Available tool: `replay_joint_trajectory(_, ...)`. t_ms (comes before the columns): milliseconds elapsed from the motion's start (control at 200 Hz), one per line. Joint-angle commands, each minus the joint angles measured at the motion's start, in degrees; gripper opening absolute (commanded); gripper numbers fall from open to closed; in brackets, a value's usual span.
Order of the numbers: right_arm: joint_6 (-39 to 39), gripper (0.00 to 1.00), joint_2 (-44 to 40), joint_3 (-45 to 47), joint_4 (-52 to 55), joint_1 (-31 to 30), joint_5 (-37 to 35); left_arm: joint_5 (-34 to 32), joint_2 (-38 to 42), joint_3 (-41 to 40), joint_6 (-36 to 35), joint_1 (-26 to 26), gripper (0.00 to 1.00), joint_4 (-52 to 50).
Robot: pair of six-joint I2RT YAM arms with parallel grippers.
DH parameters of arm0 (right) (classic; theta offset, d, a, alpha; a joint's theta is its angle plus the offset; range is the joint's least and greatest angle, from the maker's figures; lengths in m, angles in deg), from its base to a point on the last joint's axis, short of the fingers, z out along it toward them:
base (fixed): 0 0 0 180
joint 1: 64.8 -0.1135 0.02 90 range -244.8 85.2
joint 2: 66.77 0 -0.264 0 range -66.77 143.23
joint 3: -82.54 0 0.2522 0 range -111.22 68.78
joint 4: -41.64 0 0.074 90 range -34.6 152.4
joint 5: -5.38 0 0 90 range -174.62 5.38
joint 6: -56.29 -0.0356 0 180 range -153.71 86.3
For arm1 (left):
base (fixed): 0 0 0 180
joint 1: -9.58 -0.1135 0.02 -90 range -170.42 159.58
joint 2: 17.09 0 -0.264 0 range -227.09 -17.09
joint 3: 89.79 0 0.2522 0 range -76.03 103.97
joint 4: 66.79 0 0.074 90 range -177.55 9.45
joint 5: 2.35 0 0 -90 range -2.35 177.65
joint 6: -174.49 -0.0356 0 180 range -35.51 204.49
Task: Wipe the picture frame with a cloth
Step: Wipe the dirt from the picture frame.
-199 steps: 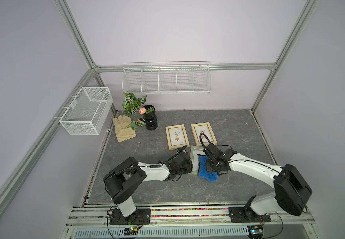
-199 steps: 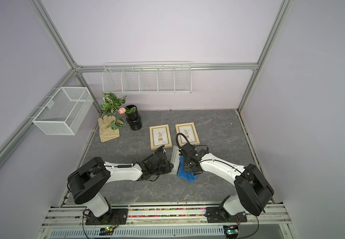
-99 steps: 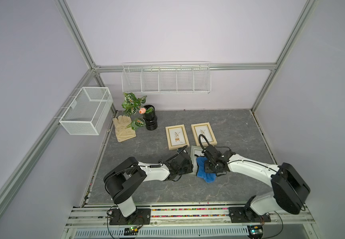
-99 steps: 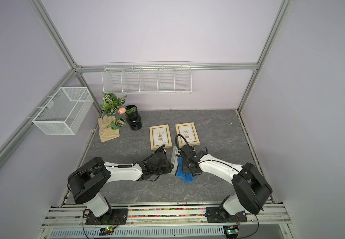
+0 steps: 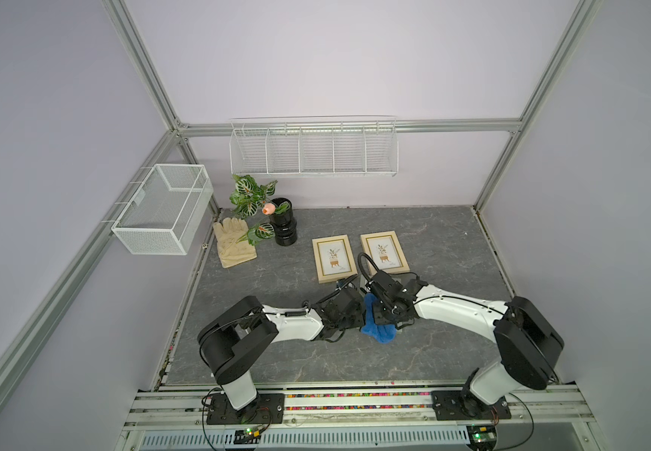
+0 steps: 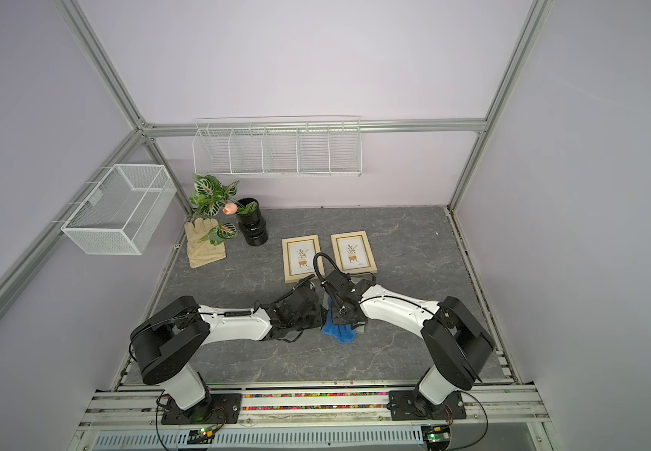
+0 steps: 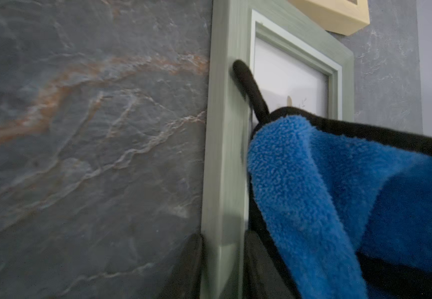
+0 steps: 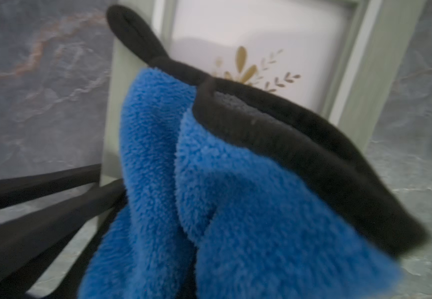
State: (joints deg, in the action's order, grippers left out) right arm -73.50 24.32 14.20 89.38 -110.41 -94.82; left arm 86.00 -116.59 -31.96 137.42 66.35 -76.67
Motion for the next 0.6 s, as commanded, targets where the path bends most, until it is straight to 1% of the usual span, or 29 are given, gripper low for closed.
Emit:
replay_joint_trajectory(0,2.1,0.07,-3.5,3.9,2.4,5.3,-1.4,3.8,-9.7,-7.4,1.1,1.8,0.29,-28.6)
replay_joint_trajectory(85,5.0,0.07,-4.9,3.8,2.8,8.8,-2.6,4.0,-9.6,-7.9,1.2,1.9,0.29,-28.5)
replay_joint_trajectory(145,6.4,0.07,-4.2,1.7,2.5,9.7,-2.6,3.9,-9.6,-7.9,1.2,2.1,0.29,-28.6)
replay_joint_trajectory(355,7.0,0.07,4.0,-9.0,-2.2,9.2,2.1,3.7,-9.1,-7.5,1.5,2.9,0.29,-29.5)
replay_joint_trajectory(440,7.5,0.07,8.0,-13.1,-2.5,8.5,3.4,3.8,-8.8,-7.6,1.9,3.4,0.29,-29.9)
replay_joint_trajectory(510,7.7,0.07,10.5,-14.5,-2.2,8.5,3.2,3.7,-8.3,-7.6,2.2,3.9,0.29,-30.3)
replay_joint_trajectory(595,8.0,0.07,10.9,-13.2,-0.8,9.5,0.3,3.7,-7.6,-8.1,2.9,4.7,0.29,-30.5)
